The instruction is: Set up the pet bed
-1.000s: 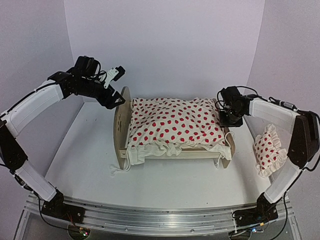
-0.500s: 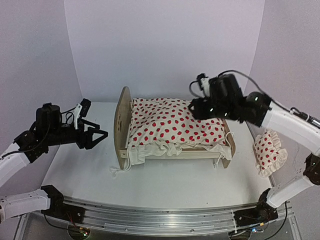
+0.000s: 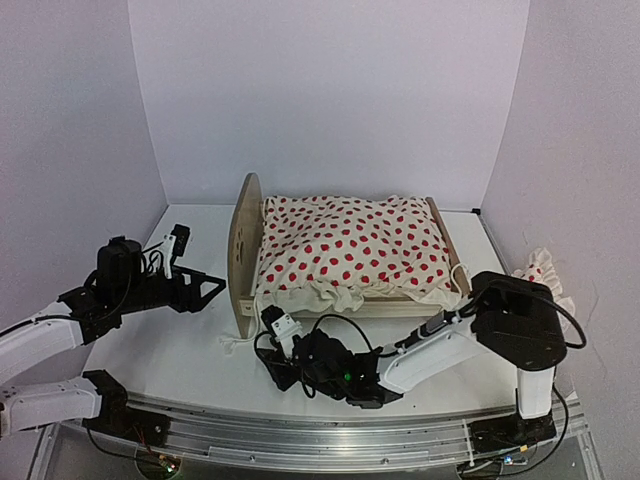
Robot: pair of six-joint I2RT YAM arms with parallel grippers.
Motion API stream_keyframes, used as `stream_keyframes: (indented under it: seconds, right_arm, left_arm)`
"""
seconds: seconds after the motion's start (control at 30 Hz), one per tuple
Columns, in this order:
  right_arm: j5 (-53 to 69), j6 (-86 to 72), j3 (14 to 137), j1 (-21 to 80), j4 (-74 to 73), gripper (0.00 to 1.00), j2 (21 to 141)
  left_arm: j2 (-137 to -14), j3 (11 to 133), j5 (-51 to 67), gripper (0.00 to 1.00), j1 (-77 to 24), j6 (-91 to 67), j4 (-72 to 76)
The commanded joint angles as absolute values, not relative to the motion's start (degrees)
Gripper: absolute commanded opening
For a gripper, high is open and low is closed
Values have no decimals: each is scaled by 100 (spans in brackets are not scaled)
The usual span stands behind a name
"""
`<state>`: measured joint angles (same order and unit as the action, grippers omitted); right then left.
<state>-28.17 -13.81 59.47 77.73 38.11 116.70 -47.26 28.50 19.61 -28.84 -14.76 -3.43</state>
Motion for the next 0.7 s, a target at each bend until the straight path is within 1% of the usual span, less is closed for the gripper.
stream_keyframes:
  seconds: [0.0, 0.13, 0.4, 0.43, 0.47, 0.53, 0.57, 0.67]
  right_arm:
    - [-3533, -1704, 6389, 7698, 5564, 38, 12530]
    - [-3849, -2065, 6708, 7563, 5794, 36, 13126]
    - [-3584, -2527, 7220, 7181, 6115, 32, 13967]
    - [-3507, -2536, 7273, 7152, 6116, 29, 14028]
    - [-3462, -2581, 7319, 7134, 6117, 23, 14087]
    - [-3390, -2635, 7378, 7102, 6125, 5, 14156]
    - [-3342, -2633, 7389, 7095, 6126, 1, 14163]
    - [-2944, -2529, 7319, 7103, 6119, 0, 14049]
  left_arm:
    - [-4316, 2310, 1649, 78, -2869, -1826, 469]
    - [-3840, 1989, 1551, 79, -2866, -1782, 619]
    - [-3637, 1899, 1605, 80, -2867, -1694, 734]
    - [-3629, 1894, 1621, 80, -2864, -1676, 737]
    - [-3617, 1889, 1631, 80, -2865, -1660, 741]
    - [-3621, 1881, 1643, 80, -2869, -1636, 755]
    - [-3636, 1881, 1646, 80, -2866, -1626, 757]
    - [-3662, 1881, 1657, 80, -2865, -1605, 764]
